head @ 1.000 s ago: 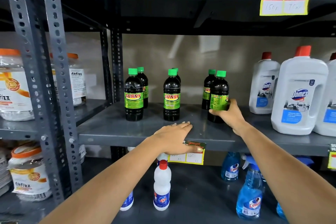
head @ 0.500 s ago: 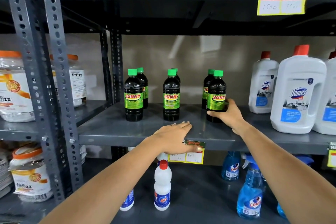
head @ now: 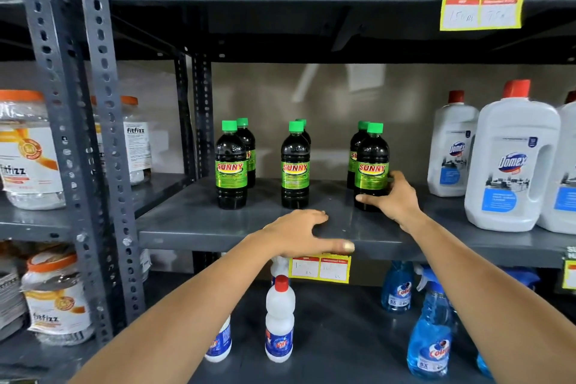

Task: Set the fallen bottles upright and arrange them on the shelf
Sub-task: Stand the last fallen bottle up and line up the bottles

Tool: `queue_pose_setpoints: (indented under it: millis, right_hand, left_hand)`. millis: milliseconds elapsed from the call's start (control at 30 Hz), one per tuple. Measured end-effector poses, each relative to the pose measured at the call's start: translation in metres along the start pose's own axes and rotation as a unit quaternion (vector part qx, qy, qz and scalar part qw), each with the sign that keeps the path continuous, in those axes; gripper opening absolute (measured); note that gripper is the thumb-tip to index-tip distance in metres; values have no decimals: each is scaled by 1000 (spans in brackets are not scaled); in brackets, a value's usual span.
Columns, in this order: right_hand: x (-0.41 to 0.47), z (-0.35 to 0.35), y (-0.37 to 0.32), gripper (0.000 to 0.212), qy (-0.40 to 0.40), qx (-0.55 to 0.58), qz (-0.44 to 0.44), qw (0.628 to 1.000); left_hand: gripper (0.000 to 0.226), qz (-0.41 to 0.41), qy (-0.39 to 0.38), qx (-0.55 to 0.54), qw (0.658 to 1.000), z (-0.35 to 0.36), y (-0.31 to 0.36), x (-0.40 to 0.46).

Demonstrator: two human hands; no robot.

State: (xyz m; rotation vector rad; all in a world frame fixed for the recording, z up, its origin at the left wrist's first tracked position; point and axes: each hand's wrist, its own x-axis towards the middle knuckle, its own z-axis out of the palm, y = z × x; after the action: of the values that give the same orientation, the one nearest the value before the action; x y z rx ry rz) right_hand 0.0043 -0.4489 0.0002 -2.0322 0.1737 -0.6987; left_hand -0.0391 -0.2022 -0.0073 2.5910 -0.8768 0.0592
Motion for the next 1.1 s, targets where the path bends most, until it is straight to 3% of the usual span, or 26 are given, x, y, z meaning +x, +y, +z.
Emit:
queue_pose_setpoints:
  millis: [67, 167, 233, 333, 400, 633, 1100]
  right_hand:
    - [-1, -1, -1, 91, -2, -10, -1, 1000]
    - [-1, 0, -1, 86, -10, -16, 1, 1000]
    - [0, 0, -1, 85, -12, -14, 5, 1000]
    - [0, 1, 0, 81, -12, -14, 6, 1000]
    - [1, 1, 2, 78, -11, -12, 5, 1000]
    - [1, -1, 1, 75, -11, -42, -4, 999]
    - [-50, -27, -11, 77, -17, -79, -17, 997]
  left_hand:
    - [77, -10, 80, -147, 986, -3, -3, 1]
    - [29, -83, 287, -230, 926, -3, -17, 11]
    - [35, -147, 357, -269, 882, -3, -25, 19]
    - [85, -200, 306, -296, 882, -7, -30, 35]
    - [100, -219, 269, -288, 893, -10, -34, 50]
    - [58, -216, 277, -276, 895, -12, -37, 65]
    - [62, -156, 259, -254, 919, -8, -27, 19]
